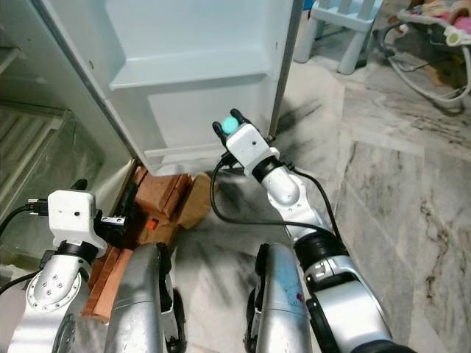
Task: Restocking fridge
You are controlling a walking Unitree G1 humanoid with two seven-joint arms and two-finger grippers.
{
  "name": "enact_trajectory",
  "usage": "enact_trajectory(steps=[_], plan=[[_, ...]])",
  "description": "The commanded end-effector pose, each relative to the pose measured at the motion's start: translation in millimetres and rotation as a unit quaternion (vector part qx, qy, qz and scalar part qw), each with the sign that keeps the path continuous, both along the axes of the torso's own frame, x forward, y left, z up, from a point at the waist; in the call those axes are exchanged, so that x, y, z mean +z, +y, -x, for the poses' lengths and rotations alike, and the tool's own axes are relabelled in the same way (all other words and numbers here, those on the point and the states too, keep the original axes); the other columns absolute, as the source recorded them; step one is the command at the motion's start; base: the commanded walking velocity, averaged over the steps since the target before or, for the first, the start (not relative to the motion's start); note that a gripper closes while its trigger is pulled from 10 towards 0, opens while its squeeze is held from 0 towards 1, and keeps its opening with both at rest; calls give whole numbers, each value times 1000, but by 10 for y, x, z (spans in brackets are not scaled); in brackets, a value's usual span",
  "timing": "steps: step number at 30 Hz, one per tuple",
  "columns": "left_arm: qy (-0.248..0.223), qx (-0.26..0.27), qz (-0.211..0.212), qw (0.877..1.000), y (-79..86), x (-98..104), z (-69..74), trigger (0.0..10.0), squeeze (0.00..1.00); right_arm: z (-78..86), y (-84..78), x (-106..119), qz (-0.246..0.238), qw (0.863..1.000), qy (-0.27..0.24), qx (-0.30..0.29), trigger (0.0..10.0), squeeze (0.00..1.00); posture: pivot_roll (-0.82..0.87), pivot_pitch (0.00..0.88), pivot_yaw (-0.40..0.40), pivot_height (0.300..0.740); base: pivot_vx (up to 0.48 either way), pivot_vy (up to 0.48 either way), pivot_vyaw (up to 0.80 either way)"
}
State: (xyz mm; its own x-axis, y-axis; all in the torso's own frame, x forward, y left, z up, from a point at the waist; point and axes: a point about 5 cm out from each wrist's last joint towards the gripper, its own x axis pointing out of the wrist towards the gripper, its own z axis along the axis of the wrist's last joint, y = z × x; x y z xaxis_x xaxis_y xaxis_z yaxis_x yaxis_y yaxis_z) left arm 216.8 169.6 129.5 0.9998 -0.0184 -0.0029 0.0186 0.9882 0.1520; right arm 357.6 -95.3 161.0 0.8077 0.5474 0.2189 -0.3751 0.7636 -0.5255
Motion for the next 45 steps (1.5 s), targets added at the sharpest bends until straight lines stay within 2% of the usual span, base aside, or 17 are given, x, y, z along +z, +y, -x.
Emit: enact_trajectory(steps=[1, 6, 7, 10, 15, 17, 18, 21, 25, 29, 35, 36, 37, 38, 45], plan=[[6, 5, -11, 1000, 48, 26, 83, 10000, 0, -19, 61, 116, -3, 999, -32, 9, 10000, 0, 250, 316, 23, 570, 0, 0, 0], [17, 8, -16, 1000, 76, 52, 200, 10000, 0, -84, 74, 161, 22, 998, -51, 5, 10000, 0, 280, 355, 33, 570, 0, 0, 0], [23, 9, -17, 1000, 81, 57, 228, 10000, 0, -116, 48, 190, 41, 997, -64, -5, 10000, 0, 290, 368, 39, 570, 0, 0, 0], [30, 10, -17, 999, 91, 72, 277, 10000, 0, -158, 10, 261, 56, 995, -84, -16, 10000, 0, 297, 381, 47, 570, 0, 0, 0], [38, 6, -17, 999, 78, 89, 316, 10000, 0, -214, -64, 318, 64, 993, -94, -40, 10000, 0, 303, 389, 52, 570, 0, 0, 0], [44, 3, -18, 999, 74, 95, 336, 10000, 0, -255, -182, 203, 58, 994, -54, -81, 10000, 0, 309, 399, 58, 570, 0, 0, 0], [44, 3, -18, 999, 74, 95, 336, 10000, 0, -255, -182, 203, 58, 994, -54, -81, 10000, 0, 309, 399, 58, 570, 0, 0, 0], [49, 2, -20, 999, 79, 97, 357, 10000, 0, -279, -322, 70, 23, 992, 2, -126, 10000, 0, 317, 404, 63, 570, 0, 0, 0], [54, 0, -21, 998, 91, 106, 361, 10000, 0, -291, -451, -50, -4, 984, 51, -170, 10000, 0, 318, 403, 72, 570, 0, 0, 0], [55, -1, -22, 998, 91, 110, 350, 10000, 0, -296, -494, -85, -11, 980, 66, -186, 10000, 0, 317, 401, 73, 570, 0, 0, 0], [52, -10, -21, 998, 59, 118, 284, 10000, 0, -321, -661, -98, -65, 967, 104, -224, 10000, 0, 306, 385, 79, 570, 0, 0, 0], [52, -12, -20, 998, 51, 115, 270, 10000, 0, -322, -688, -101, -73, 965, 110, -229, 10000, 914, 304, 382, 78, 570, 0, 0, 0], [52, -12, -20, 998, 51, 115, 270, 10000, 0, -322, -688, -101, -73, 965, 110, -229, 10000, 914, 304, 382, 78, 570, 0, 0, 0], [51, -13, -19, 998, 45, 114, 261, 10000, 0, -324, -712, -103, -81, 962, 114, -234, 10000, 1000, 299, 379, 78, 570, 0, 0, 0], [48, -18, -16, 999, 21, 106, 198, 10000, 0, -363, -768, -5, -116, 955, 114, -246, 10000, 1000, 288, 359, 75, 570, 0, 0, 0]])
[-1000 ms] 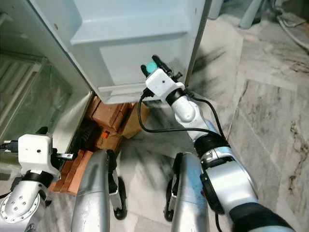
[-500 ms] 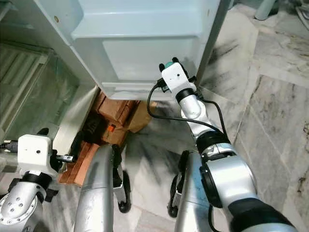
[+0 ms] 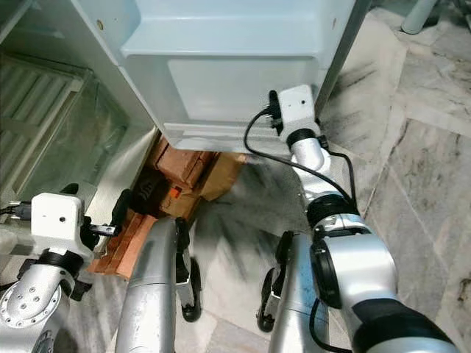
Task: Restocking fridge
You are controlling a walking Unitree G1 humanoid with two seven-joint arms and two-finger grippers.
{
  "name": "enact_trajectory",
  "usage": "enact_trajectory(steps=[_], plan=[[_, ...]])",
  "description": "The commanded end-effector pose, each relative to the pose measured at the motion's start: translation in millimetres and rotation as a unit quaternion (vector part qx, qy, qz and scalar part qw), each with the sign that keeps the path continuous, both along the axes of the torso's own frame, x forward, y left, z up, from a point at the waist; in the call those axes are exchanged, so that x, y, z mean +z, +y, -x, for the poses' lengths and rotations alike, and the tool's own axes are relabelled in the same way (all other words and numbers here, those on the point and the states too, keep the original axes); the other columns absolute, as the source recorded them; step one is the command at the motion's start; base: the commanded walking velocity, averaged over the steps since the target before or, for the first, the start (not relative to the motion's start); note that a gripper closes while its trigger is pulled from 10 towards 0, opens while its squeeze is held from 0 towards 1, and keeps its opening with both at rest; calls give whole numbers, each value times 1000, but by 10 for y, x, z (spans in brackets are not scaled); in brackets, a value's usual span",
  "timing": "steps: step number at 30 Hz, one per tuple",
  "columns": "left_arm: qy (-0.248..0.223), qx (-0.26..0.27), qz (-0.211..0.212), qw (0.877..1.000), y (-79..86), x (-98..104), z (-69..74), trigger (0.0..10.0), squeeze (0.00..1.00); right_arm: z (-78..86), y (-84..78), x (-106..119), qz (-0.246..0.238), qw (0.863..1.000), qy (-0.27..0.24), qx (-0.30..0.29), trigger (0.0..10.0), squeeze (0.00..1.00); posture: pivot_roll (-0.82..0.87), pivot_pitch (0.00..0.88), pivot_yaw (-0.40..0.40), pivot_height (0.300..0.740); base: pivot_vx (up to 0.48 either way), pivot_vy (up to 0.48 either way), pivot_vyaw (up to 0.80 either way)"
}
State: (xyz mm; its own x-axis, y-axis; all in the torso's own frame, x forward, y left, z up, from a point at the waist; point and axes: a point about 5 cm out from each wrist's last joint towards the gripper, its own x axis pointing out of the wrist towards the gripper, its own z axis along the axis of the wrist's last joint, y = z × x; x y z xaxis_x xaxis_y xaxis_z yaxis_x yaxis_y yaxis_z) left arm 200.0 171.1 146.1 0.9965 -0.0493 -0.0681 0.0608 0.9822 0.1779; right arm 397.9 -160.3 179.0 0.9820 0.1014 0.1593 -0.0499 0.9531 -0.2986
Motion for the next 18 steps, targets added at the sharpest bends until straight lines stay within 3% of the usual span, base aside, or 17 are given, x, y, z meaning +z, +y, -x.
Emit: enact_trajectory(steps=[1, 5, 10, 15, 17, 18], plan=[[17, -5, -1, 1000, -7, -74, 1, 10000, 0, 20, -107, -138, -14, 999, 40, -25, 10000, 1000, 282, 346, 72, 570, 0, 0, 0], [18, -9, -1, 1000, -27, -109, -70, 10000, 0, -22, -38, -17, -21, 999, 26, -11, 10000, 1000, 266, 321, 67, 570, 0, 0, 0], [16, -12, 0, 1000, -56, -144, -174, 10000, 0, -62, 175, 172, -30, 998, 3, 53, 10000, 1000, 242, 285, 58, 570, 0, 0, 0], [6, -11, 3, 1000, -73, -153, -253, 10000, 0, -57, 281, 269, -15, 997, -25, 76, 10000, 1000, 225, 252, 51, 570, 0, 0, 0], [-7, -9, 6, 1000, -88, -152, -331, 10000, 0, 14, 431, 320, -36, 991, -58, 115, 10000, 1000, 202, 198, 42, 570, 0, 0, 0], [-7, -9, 6, 1000, -88, -152, -331, 10000, 0, 14, 431, 320, -36, 991, -58, 115, 10000, 1000, 202, 198, 42, 570, 0, 0, 0]])
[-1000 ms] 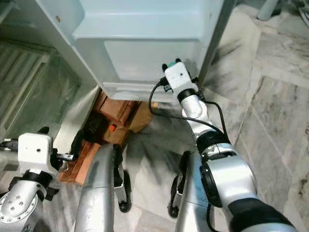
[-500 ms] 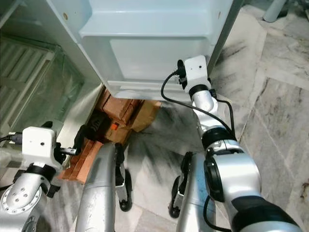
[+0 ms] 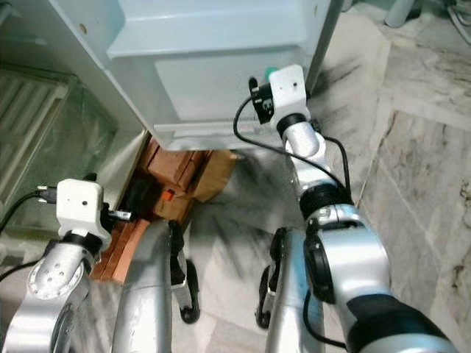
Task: Restocking fridge
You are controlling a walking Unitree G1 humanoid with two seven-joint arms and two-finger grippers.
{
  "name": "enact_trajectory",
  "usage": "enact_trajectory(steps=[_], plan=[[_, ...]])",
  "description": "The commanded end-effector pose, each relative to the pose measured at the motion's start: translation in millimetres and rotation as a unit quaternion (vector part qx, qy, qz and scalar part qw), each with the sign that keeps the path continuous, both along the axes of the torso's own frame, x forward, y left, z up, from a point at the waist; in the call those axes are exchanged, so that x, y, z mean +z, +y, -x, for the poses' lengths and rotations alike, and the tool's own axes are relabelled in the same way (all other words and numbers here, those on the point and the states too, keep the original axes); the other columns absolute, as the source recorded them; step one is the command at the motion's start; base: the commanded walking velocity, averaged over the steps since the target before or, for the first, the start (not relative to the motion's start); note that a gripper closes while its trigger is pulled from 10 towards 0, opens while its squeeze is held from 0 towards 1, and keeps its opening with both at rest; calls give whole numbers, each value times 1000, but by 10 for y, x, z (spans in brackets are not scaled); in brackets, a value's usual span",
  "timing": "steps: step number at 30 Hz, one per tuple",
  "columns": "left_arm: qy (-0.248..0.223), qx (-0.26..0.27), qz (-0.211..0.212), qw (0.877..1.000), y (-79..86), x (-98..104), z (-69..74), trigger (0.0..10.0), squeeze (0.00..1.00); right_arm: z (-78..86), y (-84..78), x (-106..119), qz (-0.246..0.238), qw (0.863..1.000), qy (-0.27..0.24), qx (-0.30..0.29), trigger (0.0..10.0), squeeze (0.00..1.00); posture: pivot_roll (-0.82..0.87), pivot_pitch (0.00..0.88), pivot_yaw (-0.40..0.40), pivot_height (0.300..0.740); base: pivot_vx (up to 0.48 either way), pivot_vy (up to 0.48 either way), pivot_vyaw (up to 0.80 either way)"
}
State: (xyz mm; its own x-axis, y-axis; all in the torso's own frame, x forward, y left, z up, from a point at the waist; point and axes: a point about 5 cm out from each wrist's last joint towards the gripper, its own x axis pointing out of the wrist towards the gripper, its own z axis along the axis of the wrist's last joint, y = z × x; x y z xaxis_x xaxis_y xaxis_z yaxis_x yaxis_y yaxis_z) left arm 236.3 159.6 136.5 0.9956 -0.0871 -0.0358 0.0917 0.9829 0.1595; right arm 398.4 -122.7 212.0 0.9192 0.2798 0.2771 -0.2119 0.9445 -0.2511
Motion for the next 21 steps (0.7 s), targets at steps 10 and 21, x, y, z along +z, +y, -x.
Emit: enact_trajectory(steps=[10, 21], plan=[[7, 31, 6, 999, 78, -213, -24, 10000, 0, 773, 74, -683, -80, 995, 47, 29, 10000, 1000, 129, 56, 19, 570, 0, 0, 0], [-18, 44, 18, 999, 69, -254, -157, 10000, 0, 1170, -108, -913, -123, 987, 91, -42, 10000, 0, 87, 0, 21, 585, 0, 0, 0]])
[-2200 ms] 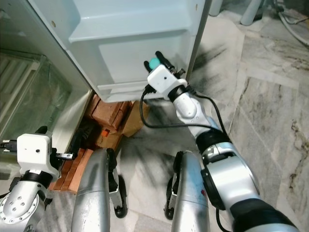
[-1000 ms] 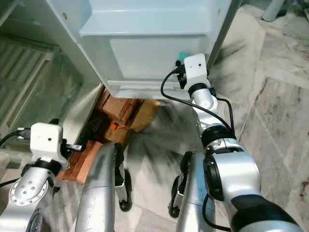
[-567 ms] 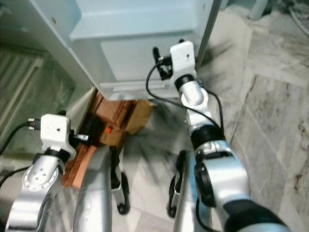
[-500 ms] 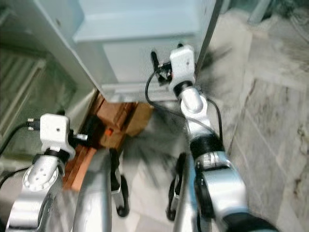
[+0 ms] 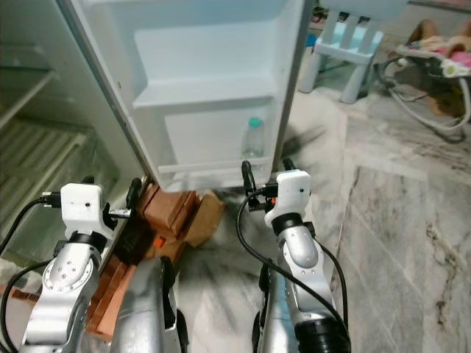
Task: Restocking fridge
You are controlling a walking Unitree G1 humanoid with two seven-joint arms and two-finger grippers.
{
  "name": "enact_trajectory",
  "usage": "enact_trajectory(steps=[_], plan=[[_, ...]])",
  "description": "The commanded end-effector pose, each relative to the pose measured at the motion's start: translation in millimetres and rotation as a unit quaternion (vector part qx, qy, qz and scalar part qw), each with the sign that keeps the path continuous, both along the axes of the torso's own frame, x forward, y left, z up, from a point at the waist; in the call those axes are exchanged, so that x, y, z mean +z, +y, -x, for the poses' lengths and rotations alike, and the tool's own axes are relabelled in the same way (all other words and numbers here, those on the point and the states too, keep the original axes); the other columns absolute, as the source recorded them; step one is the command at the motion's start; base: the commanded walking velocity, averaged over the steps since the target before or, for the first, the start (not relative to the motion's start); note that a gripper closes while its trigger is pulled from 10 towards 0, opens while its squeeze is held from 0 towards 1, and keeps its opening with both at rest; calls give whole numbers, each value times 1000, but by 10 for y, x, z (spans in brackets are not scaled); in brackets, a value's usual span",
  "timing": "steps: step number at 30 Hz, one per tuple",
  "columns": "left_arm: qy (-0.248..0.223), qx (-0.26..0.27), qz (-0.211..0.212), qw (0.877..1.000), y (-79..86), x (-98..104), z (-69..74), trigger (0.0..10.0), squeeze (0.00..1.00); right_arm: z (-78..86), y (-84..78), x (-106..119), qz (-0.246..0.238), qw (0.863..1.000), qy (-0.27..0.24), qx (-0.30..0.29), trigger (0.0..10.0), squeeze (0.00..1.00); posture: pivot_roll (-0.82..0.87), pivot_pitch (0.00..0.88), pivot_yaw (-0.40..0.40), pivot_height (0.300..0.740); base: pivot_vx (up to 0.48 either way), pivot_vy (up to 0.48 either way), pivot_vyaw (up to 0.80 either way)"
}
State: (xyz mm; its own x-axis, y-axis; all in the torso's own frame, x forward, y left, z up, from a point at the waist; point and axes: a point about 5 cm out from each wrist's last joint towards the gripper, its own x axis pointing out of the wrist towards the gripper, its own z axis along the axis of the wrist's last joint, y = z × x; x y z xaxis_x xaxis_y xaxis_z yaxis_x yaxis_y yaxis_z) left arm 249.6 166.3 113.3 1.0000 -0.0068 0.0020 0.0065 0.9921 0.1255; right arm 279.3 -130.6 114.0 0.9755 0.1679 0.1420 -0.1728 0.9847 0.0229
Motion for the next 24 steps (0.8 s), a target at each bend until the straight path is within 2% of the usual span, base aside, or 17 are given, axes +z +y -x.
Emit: enact_trajectory(steps=[1, 8, 12, 16, 24], plan=[[-3, 0, 2, 1000, -20, -22, -50, 10000, 0, -31, -45, 77, -1, 1000, -3, -16, 10000, 0, 84, 0, 20, 590, 0, 0, 0], [-16, -8, 12, 1000, -109, -38, -136, 10000, 0, -68, -193, 78, 4, 999, 8, -33, 10000, 0, 76, 0, 16, 640, 0, 0, 0], [-34, -16, -9, 999, -136, -4, -177, 10000, 0, -94, -186, 72, 4, 999, 11, -35, 10000, 0, 82, 0, 11, 665, 0, 0, 0], [-35, -12, 2, 999, -155, -9, -234, 10000, 0, -152, -101, 77, 1, 1000, 12, -21, 10000, 0, 89, 0, 4, 695, 0, 0, 0], [-39, -7, 5, 999, -139, -22, -243, 10000, 0, -149, -134, 50, 5, 1000, 17, -19, 10000, 0, 86, 0, 4, 735, 0, 0, 0]])
